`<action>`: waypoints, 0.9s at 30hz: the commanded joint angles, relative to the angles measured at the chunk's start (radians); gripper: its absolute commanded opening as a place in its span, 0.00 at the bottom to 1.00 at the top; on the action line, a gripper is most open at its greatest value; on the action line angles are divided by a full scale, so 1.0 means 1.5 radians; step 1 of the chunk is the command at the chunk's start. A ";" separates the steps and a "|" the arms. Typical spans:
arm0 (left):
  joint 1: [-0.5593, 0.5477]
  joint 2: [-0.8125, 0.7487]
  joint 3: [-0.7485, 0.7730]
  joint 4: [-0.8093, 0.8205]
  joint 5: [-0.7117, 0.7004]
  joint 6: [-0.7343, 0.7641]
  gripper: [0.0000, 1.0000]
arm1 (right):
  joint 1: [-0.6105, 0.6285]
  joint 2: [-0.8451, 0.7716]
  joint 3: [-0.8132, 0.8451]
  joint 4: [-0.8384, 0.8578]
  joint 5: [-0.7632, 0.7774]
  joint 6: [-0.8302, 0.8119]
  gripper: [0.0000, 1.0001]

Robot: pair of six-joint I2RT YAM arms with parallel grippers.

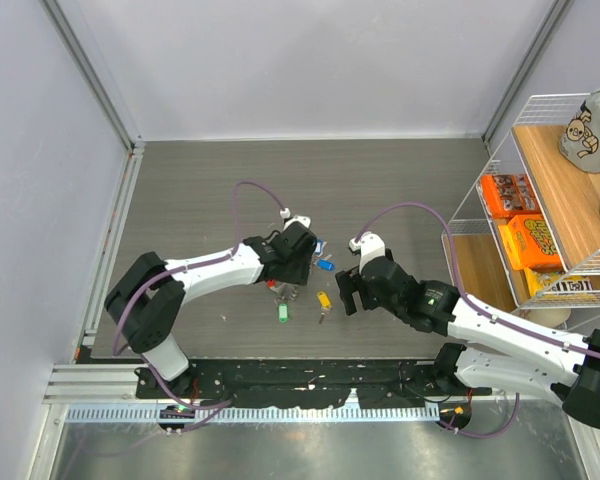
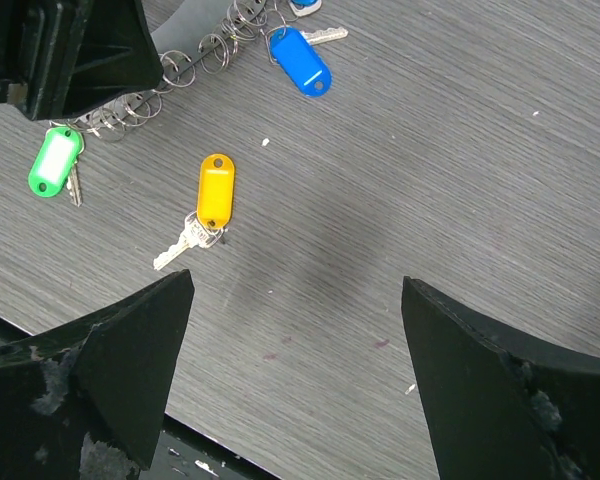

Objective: Put the keys on the keyring

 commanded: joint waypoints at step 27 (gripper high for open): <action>0.021 -0.001 -0.040 0.045 0.050 -0.038 0.41 | 0.004 0.005 0.004 0.019 0.004 0.006 0.92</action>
